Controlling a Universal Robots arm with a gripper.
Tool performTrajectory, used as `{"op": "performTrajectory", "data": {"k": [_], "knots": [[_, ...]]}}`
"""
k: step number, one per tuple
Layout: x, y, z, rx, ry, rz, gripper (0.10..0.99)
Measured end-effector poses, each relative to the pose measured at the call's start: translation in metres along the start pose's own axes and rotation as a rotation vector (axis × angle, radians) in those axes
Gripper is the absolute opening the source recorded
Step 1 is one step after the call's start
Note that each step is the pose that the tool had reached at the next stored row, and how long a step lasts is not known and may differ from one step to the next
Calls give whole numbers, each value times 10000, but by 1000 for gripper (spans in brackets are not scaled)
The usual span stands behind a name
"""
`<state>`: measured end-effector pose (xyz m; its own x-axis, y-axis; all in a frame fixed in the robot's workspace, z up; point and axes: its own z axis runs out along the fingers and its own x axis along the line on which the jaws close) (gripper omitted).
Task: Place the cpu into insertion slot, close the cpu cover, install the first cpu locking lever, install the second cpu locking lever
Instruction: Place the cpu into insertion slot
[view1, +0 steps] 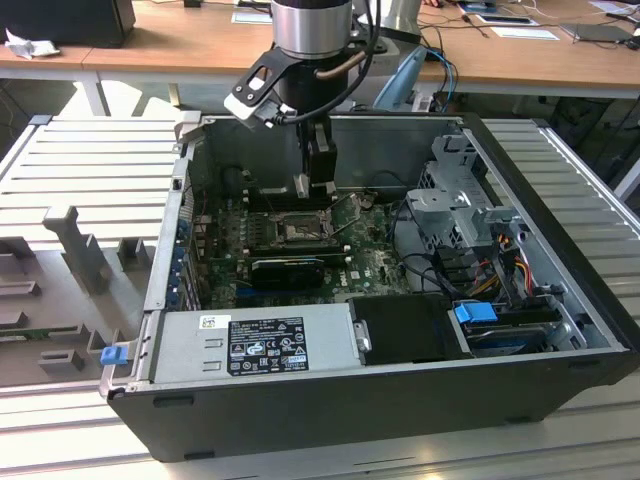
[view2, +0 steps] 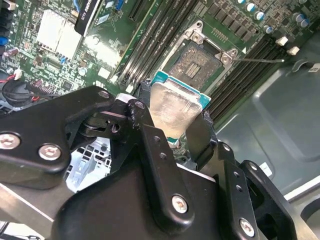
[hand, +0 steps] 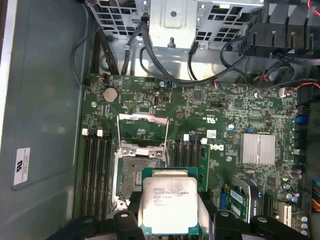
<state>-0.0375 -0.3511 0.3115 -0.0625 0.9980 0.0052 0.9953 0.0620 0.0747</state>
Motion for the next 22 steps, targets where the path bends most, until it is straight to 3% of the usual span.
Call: {"op": "performTrajectory", "data": {"k": [10,22], "knots": [[-1,-16,219,9,-1,0,525],[-2,-30,415,39,13,2,525]]}}
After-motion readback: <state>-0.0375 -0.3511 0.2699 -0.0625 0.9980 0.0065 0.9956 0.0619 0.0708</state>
